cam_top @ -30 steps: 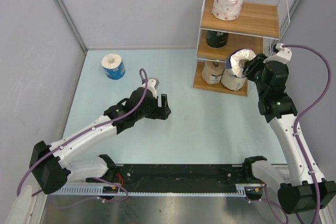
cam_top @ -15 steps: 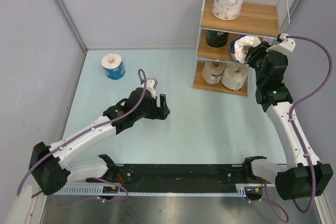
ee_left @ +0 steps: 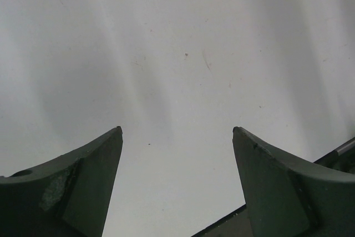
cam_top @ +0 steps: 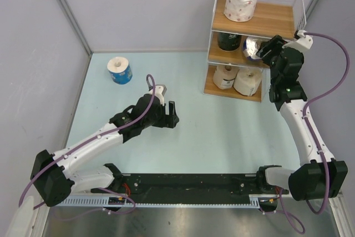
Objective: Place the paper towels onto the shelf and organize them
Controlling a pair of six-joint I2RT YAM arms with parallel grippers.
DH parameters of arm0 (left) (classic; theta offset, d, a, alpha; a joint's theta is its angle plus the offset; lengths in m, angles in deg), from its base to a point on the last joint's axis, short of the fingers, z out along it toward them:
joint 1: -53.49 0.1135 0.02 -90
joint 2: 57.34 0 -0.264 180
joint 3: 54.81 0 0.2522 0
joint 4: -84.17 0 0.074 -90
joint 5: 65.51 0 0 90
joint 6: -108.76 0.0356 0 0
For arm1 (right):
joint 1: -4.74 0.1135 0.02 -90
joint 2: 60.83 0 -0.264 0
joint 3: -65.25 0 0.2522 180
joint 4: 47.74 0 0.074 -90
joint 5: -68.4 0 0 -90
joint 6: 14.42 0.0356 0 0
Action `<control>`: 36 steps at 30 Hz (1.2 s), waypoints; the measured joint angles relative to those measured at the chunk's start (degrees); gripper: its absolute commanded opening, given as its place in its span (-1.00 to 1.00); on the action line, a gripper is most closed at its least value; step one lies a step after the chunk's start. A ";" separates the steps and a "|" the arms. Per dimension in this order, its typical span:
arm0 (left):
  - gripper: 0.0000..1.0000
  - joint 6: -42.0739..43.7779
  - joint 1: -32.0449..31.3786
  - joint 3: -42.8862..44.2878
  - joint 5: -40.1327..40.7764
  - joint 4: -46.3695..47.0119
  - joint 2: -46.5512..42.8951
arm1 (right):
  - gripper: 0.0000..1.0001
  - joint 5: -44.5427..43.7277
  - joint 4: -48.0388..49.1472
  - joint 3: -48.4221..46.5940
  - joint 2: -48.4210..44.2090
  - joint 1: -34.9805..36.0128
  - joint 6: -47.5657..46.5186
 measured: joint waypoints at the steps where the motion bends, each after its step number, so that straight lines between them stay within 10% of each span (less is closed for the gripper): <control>1: 0.71 0.00 0.02 -0.09 -0.11 0.00 0.00 | 0.44 0.22 0.37 -0.13 0.07 -0.09 0.13; 20: 0.74 0.09 1.27 -0.07 -0.79 0.35 0.00 | 0.49 3.61 0.61 -0.68 -4.26 -0.35 0.48; 36: 1.00 -5.40 32.02 16.20 0.85 4.92 10.75 | 0.58 10.97 -15.02 2.67 -23.67 5.18 3.06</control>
